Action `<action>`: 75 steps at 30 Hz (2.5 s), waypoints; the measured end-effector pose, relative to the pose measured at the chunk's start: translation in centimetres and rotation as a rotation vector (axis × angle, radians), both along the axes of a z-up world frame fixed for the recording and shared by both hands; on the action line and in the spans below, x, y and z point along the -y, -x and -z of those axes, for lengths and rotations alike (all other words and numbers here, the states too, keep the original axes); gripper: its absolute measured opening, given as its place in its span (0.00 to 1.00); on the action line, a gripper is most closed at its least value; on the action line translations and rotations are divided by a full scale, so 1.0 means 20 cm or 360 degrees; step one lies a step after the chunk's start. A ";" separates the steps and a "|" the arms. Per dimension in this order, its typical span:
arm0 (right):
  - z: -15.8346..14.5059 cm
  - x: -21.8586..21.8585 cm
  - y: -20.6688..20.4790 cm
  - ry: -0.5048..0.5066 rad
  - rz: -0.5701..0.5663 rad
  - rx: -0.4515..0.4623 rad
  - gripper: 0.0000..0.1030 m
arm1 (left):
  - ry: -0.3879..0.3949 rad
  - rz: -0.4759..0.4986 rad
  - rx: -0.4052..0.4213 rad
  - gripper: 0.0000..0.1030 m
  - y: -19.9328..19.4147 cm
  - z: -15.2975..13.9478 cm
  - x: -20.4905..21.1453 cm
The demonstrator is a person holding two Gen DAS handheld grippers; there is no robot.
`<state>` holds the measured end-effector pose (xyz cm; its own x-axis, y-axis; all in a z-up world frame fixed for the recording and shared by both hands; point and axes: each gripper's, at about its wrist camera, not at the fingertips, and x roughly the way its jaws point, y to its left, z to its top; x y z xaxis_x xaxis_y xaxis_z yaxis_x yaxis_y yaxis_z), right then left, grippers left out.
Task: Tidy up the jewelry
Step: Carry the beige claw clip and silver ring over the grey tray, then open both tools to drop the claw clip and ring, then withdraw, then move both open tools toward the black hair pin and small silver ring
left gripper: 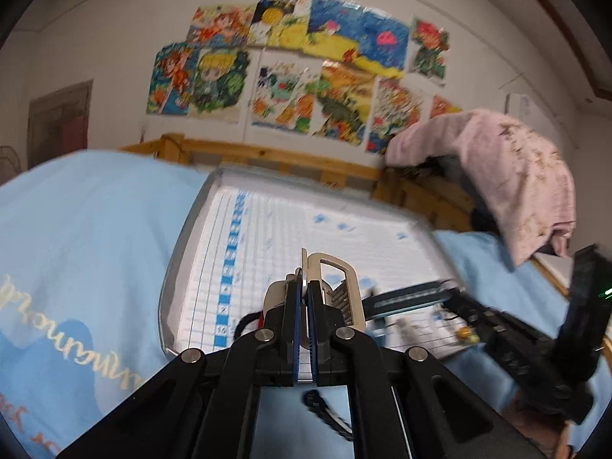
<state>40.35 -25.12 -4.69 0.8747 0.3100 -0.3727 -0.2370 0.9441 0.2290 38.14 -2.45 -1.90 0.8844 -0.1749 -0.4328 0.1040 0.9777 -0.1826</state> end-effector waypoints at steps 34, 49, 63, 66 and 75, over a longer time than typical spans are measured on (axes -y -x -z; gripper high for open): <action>-0.27 0.03 0.45 0.0107 0.0102 0.0304 0.94 | 0.0036 -0.0311 0.0257 1.00 0.54 -0.23 -0.17; -0.42 -0.03 1.10 0.0057 0.0190 0.0454 0.98 | -0.0065 -0.0331 0.0390 1.00 1.17 -0.26 -0.25; -0.35 -0.01 1.49 0.0151 0.0332 0.0484 0.98 | -0.0227 -0.0054 0.0467 1.00 1.37 -0.23 -0.14; -0.34 0.04 1.49 0.0137 0.0380 0.0435 0.98 | -0.0232 -0.0023 0.0394 1.00 1.34 -0.20 -0.14; -0.31 0.07 1.42 0.0156 0.0423 0.0309 0.98 | -0.0197 -0.0014 0.0225 1.00 1.27 -0.13 -0.15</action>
